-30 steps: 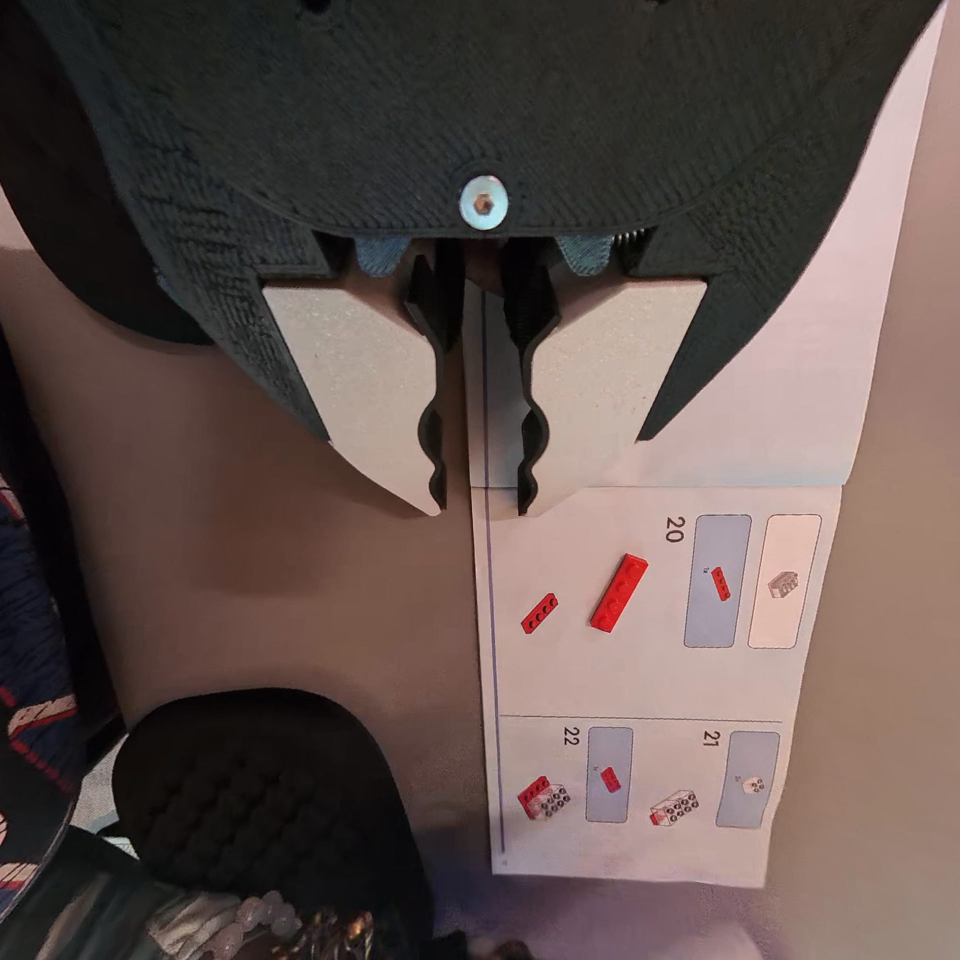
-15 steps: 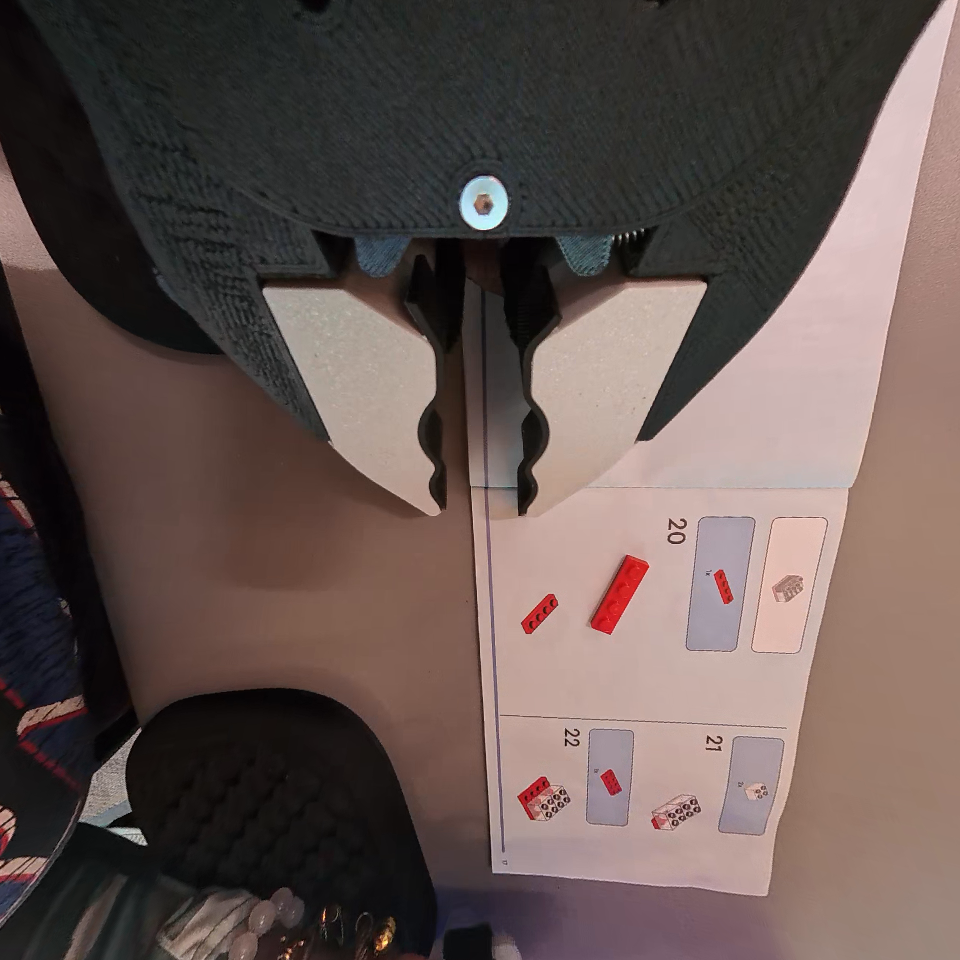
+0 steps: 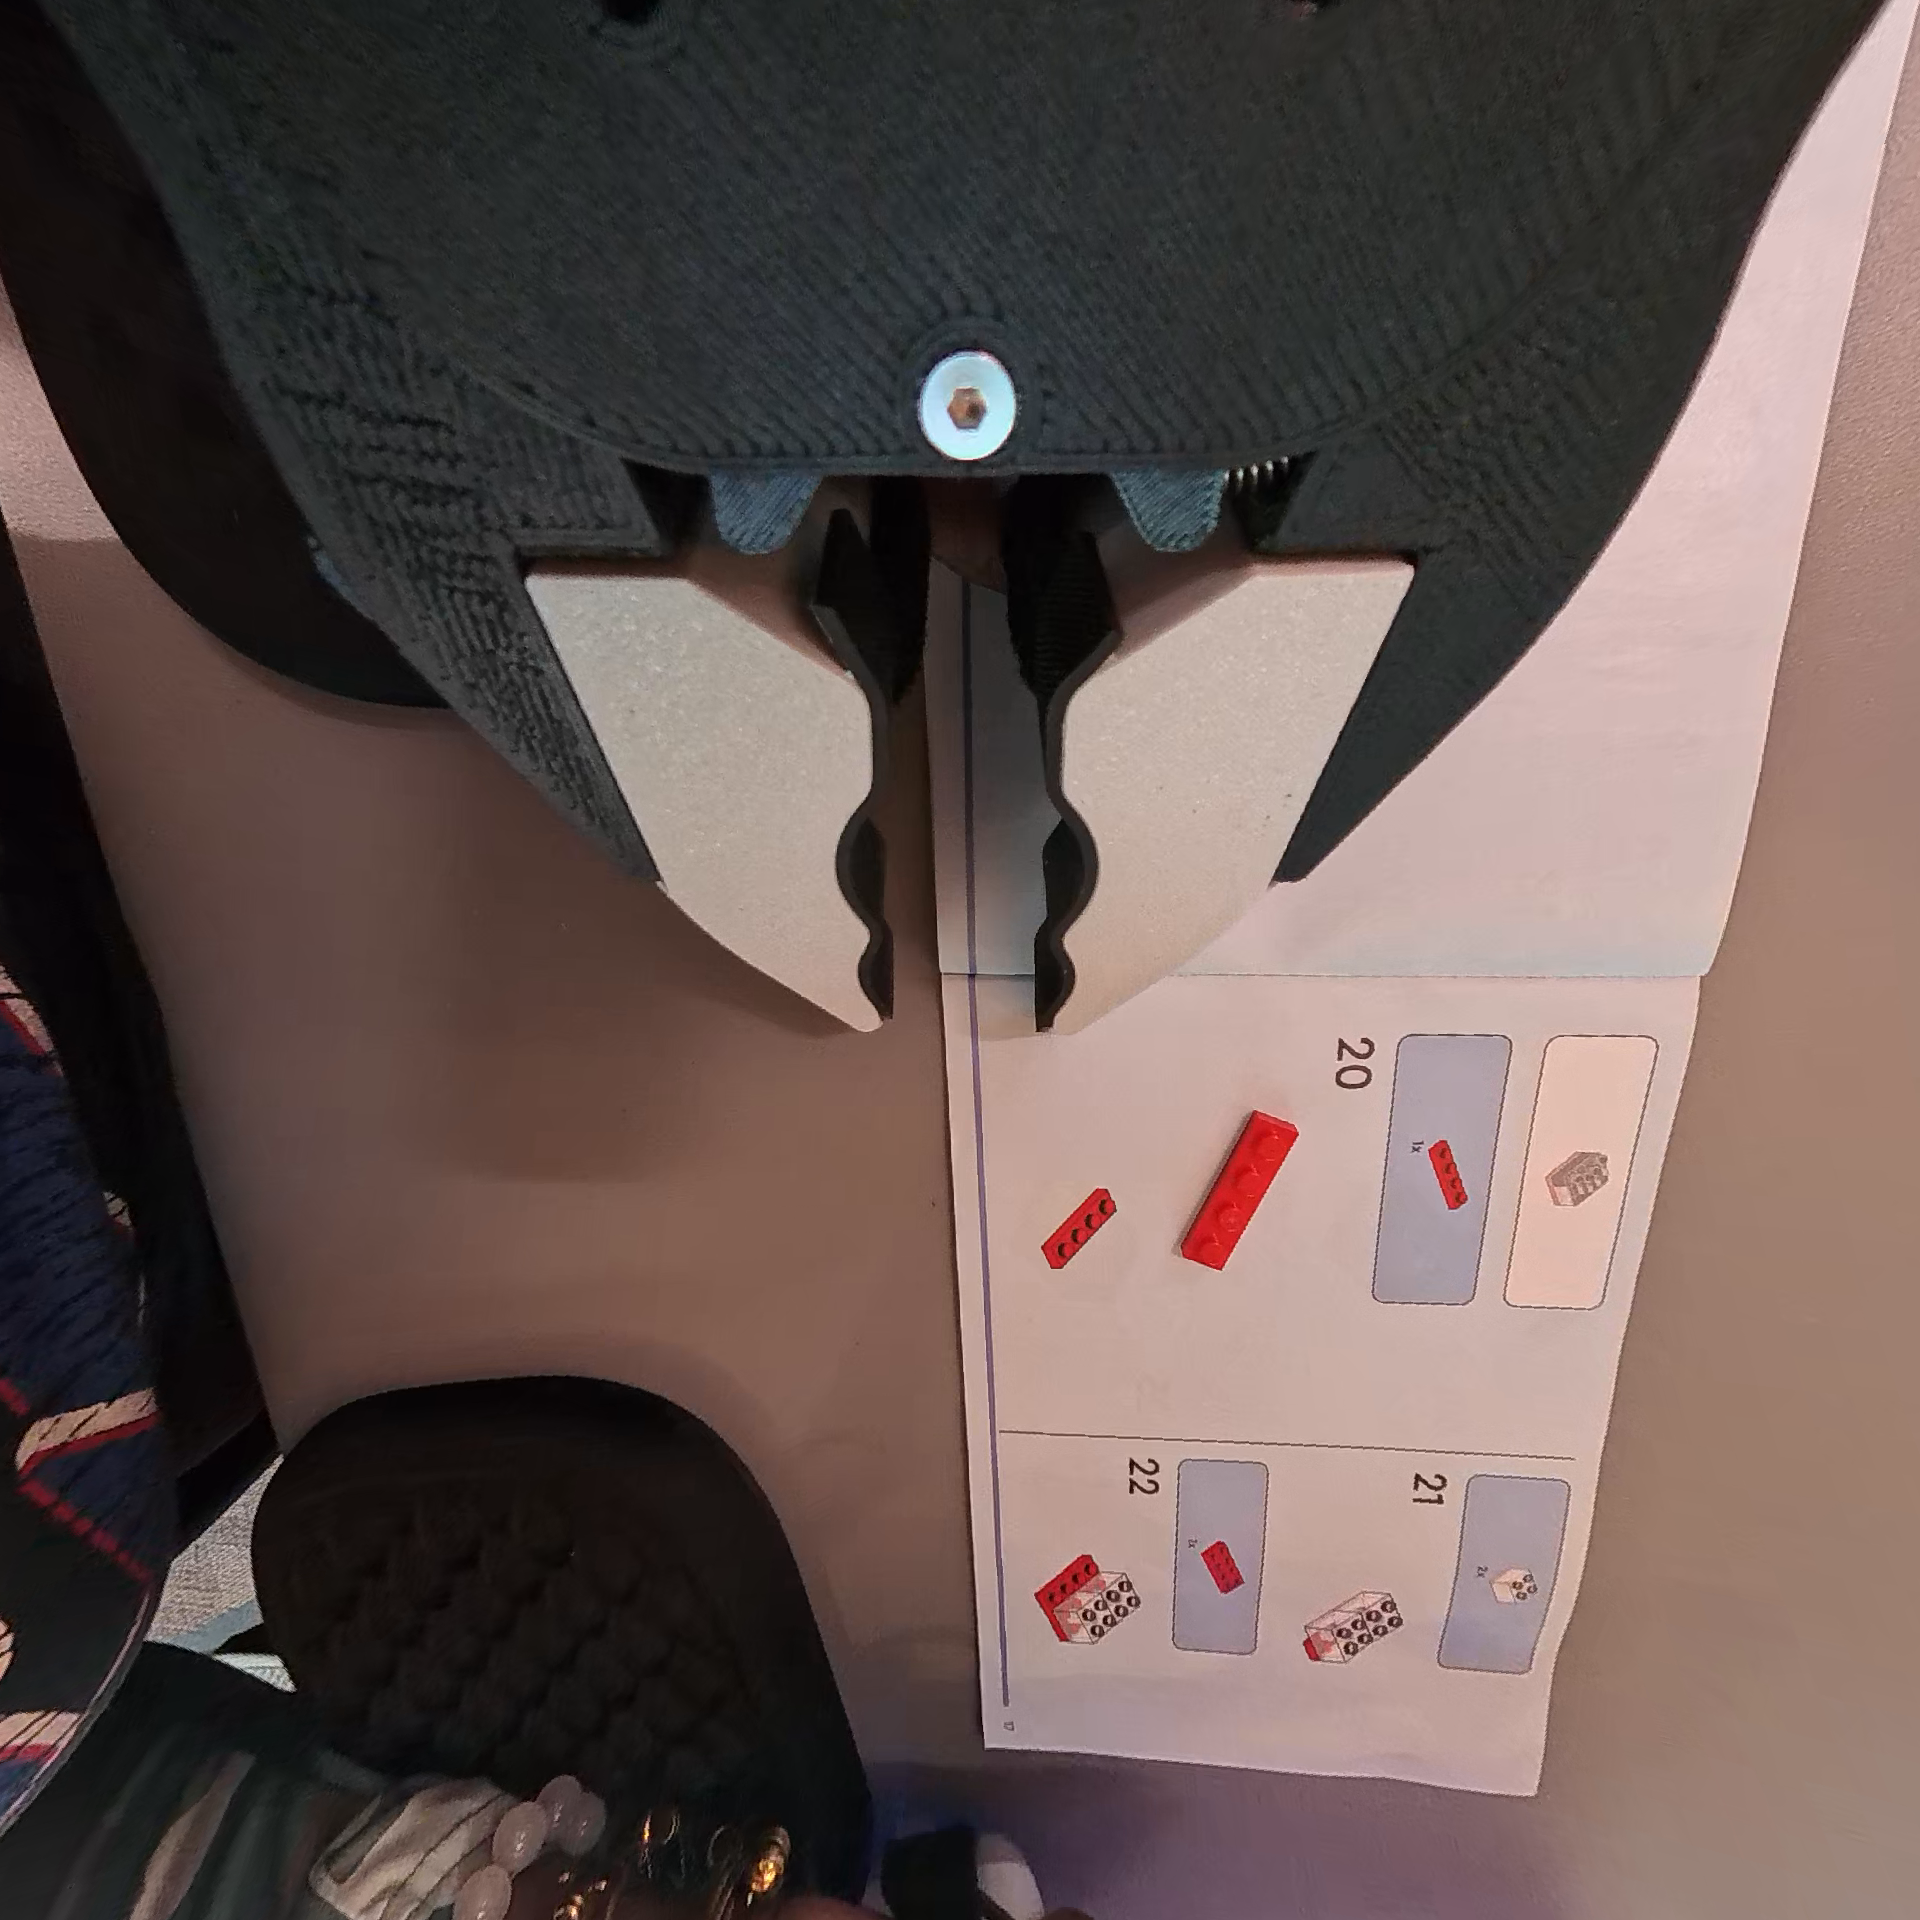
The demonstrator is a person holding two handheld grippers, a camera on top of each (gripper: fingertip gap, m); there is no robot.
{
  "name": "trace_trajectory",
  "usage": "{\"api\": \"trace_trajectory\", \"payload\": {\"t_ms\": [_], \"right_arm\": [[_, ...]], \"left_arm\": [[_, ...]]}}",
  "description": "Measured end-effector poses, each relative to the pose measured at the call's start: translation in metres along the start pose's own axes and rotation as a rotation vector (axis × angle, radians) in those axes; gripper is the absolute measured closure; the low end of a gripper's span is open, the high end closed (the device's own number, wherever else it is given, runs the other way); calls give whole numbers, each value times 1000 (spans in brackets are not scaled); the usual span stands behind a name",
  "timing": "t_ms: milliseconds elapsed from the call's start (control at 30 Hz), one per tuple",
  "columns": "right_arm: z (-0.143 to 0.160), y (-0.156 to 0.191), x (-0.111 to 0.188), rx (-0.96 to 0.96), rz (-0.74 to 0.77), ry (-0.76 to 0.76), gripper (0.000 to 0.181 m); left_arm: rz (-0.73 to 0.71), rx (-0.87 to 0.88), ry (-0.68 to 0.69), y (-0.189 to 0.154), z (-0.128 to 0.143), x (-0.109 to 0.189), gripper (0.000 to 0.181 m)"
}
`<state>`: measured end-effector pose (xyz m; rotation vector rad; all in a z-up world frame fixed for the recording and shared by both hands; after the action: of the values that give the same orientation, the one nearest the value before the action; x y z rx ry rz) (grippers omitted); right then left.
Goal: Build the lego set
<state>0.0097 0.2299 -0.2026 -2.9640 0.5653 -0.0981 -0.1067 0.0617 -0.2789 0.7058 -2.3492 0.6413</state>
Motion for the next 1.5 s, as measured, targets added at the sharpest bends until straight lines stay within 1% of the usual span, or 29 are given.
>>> {"api": "trace_trajectory", "payload": {"t_ms": [567, 633, 733, 833, 933, 1000, 1033, 1100, 1167, 1200, 1267, 1333, 1400, 1500], "right_arm": [[3, 4, -2, 20, -18, 24, 177], [10, 11, -8, 32, -56, 85, 177], [19, 36, -19, 109, -194, 212, 173], [6, 55, -18, 179, -235, 206, 170], [-21, 72, -4, 151, -295, 158, 169], [-39, 78, 17, 155, -336, 132, 169], [-48, 76, 33, 171, -342, 125, 168], [-62, 53, 72, 217, -292, 143, 168], [-66, 16, 119, 220, -191, 205, 167], [-63, -3, 144, 196, -133, 257, 167], [-44, -43, 191, 152, 2, 411, 165], [-19, -81, 234, 102, 200, 580, 159], [4, -101, 266, 32, 328, 719, 154], [32, -111, 296, -69, 409, 870, 146]], "left_arm": [[6, 7, 0, 0, 0, 0, 155], [3, 4, 0, 0, 0, 0, 155], [7, 6, 1, -1, 0, 0, 155], [23, 27, 1, 0, 0, 0, 155], [45, 52, 1, 0, 0, 1, 156], [53, 61, 1, 0, -1, 1, 156], [55, 63, 1, 0, -1, 1, 156], [50, 65, 0, 1, -1, 1, 158], [24, 75, -2, 4, -1, 0, 165], [16, 73, -4, 4, -1, 0, 165], [-2, 51, -6, 4, -1, 0, 165], [-20, 24, -8, 4, 0, -1, 164], [-36, -4, -10, 4, 0, -1, 162], [-57, -37, -11, 3, 1, -1, 160]]}}
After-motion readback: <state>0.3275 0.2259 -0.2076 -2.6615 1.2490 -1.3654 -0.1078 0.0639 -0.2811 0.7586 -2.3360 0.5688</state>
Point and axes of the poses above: each gripper's, where its closed fingertips meet, x back along the fingers, z out of its underside, y = z × x across the jaws, the point moved 3 cm from there along x, back along the fingers, and after that the axes turned 13 degrees about x, right-handed, at the moved point
